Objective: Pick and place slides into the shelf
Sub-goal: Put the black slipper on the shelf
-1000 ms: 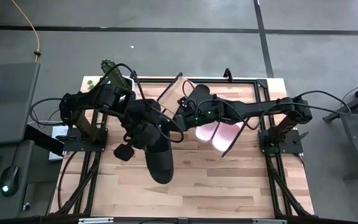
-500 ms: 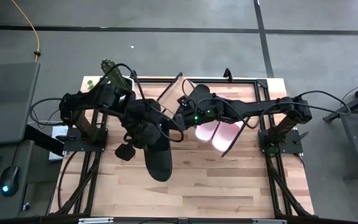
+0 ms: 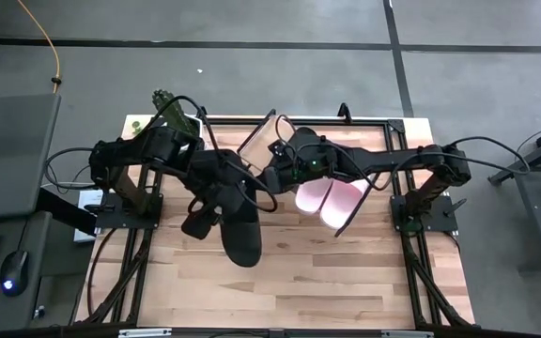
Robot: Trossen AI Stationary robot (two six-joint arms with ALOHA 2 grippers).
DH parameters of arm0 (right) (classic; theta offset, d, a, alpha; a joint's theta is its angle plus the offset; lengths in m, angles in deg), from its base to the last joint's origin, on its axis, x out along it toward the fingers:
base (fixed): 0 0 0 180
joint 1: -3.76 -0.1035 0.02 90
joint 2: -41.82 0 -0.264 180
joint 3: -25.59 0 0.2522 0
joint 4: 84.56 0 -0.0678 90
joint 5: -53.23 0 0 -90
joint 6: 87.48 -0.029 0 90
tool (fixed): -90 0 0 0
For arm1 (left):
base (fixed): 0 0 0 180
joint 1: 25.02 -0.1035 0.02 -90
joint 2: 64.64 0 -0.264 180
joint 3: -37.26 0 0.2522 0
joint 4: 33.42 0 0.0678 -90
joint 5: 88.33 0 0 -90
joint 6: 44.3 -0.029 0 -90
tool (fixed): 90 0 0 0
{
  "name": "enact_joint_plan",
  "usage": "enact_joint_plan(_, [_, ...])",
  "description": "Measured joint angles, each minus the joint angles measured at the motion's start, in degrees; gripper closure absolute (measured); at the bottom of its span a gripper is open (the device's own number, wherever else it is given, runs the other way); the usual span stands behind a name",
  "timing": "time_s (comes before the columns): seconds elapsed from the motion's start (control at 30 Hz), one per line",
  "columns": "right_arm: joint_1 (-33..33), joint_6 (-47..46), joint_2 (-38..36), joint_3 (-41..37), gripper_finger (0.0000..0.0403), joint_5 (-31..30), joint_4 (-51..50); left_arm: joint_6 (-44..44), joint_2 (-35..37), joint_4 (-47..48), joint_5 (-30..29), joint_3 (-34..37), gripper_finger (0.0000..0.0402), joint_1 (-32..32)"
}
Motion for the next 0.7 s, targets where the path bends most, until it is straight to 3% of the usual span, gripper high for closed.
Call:
enact_joint_plan(0.17, [1.5,0.2,0.0,0.0,0.0367,0.4,0.0,-0.3,2.0,0.0,-8.5,0.0,0.0182,0.1])
enact_joint_plan(0.4, [3.8,1.2,-0.3,0.0,0.0367,1.1,-0.7,0.8,8.1,-0.1,-20.9,0.0,0.0189,0.0])
enact_joint_plan(0.7, [7.1,3.2,-1.2,0.0,0.0367,-6.6,-0.7,7.9,15.2,-1.6,-22.6,0.0,0.0213,0.0])
